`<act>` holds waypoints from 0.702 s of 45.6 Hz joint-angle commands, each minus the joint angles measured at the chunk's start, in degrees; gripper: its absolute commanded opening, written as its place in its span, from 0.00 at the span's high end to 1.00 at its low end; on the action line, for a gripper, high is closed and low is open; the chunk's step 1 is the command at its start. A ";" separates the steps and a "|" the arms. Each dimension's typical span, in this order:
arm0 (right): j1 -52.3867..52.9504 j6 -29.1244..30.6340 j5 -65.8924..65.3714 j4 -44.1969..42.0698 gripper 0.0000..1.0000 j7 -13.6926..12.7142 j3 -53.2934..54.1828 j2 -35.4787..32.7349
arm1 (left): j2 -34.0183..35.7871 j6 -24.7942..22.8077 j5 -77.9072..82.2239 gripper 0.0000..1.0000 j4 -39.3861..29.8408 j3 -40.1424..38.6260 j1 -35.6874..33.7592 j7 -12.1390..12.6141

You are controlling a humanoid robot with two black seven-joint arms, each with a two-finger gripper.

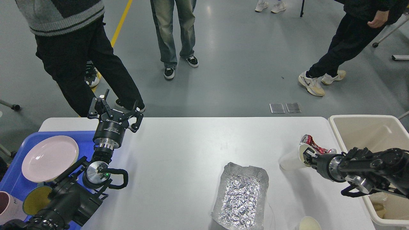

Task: Tidy desktop
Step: 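Reach the right gripper to the paper cup and grasp it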

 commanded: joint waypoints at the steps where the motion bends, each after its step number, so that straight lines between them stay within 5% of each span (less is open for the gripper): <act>1: -0.05 -0.07 0.00 0.04 1.00 -0.04 0.00 -0.16 | -0.02 0.00 0.00 0.04 0.00 0.02 0.00 0.00; 32: 5.13 0.36 -0.26 7.95 1.00 -0.04 -0.96 -7.54 | 0.07 0.00 0.00 0.04 0.00 0.02 0.00 0.00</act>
